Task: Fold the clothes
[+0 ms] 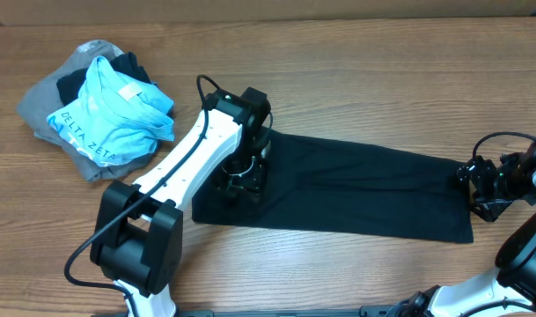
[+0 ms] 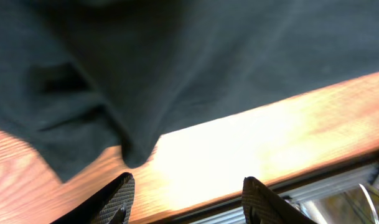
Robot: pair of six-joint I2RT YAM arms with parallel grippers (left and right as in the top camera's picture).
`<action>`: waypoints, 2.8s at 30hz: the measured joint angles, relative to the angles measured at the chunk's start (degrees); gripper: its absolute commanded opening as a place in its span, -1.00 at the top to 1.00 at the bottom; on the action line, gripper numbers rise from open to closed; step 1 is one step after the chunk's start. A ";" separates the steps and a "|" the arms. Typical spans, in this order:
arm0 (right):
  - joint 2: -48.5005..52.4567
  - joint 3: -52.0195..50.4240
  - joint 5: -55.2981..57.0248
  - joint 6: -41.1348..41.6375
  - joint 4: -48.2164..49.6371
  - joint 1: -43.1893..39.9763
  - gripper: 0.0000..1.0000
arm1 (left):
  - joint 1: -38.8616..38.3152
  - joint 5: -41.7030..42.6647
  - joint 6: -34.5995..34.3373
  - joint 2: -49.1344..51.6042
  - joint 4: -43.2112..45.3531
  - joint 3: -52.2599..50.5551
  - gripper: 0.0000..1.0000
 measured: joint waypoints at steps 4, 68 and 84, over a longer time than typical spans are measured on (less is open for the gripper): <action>0.00 0.00 0.02 0.04 0.04 0.00 -0.71 | 2.21 -2.08 -0.44 0.00 1.14 0.00 -0.01; -10.86 13.46 7.50 4.48 -18.27 35.43 0.92 | 15.39 -0.98 5.09 -12.90 1.99 6.45 -0.43; -10.86 13.44 25.38 19.87 -15.47 47.63 0.89 | 15.39 -1.09 5.27 -15.67 -0.11 6.54 -0.46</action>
